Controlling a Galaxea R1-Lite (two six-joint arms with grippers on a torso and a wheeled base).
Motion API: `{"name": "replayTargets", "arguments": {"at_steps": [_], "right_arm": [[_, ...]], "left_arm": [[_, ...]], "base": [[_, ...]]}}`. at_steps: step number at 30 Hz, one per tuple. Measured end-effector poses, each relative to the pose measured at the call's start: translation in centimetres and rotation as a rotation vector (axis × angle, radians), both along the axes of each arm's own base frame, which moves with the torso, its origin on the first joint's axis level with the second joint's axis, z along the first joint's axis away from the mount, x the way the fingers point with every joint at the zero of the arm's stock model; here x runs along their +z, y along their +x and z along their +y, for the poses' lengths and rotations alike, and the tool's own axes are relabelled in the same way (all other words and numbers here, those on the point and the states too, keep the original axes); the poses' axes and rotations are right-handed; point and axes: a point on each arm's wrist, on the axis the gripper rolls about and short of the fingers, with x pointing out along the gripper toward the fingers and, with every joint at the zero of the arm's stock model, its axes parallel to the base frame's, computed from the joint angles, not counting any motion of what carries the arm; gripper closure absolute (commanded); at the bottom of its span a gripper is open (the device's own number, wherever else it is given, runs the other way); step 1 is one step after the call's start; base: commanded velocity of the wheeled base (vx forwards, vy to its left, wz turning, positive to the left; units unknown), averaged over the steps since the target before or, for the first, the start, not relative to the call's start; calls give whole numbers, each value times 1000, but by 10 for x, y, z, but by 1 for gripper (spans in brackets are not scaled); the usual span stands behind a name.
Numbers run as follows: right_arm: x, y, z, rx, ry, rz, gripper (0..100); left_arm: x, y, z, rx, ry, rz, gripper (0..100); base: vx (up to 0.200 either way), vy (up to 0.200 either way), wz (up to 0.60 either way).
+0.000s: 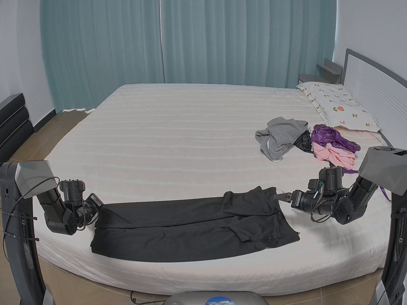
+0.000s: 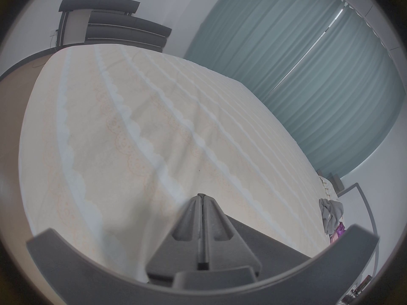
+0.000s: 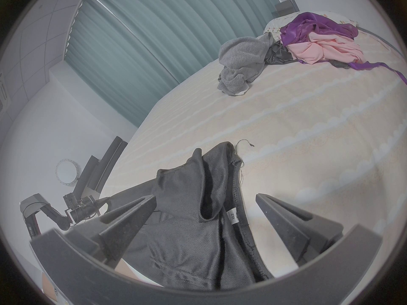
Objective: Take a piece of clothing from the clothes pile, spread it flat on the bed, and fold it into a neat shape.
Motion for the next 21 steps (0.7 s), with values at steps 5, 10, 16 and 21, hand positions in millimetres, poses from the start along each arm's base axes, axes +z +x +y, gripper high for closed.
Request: {"name": "replayTargets", "arguments": {"at_steps": [5, 10, 16, 21], "right_arm": [[0, 0, 0, 0, 0, 1, 0], [-1, 0, 0, 0, 0, 2, 0], [-1, 0, 0, 0, 0, 3, 0], [-1, -1, 0, 0, -1, 7, 0]], "left_arm": [[0, 0, 0, 1, 0, -1, 100], [0, 0, 0, -1, 1, -2, 0], [0, -1, 0, 0, -2, 0, 0], [4, -6, 1, -2, -9, 4, 0]], "base": [[0, 0, 0], [0, 0, 0], [0, 0, 0], [0, 0, 0]]}}
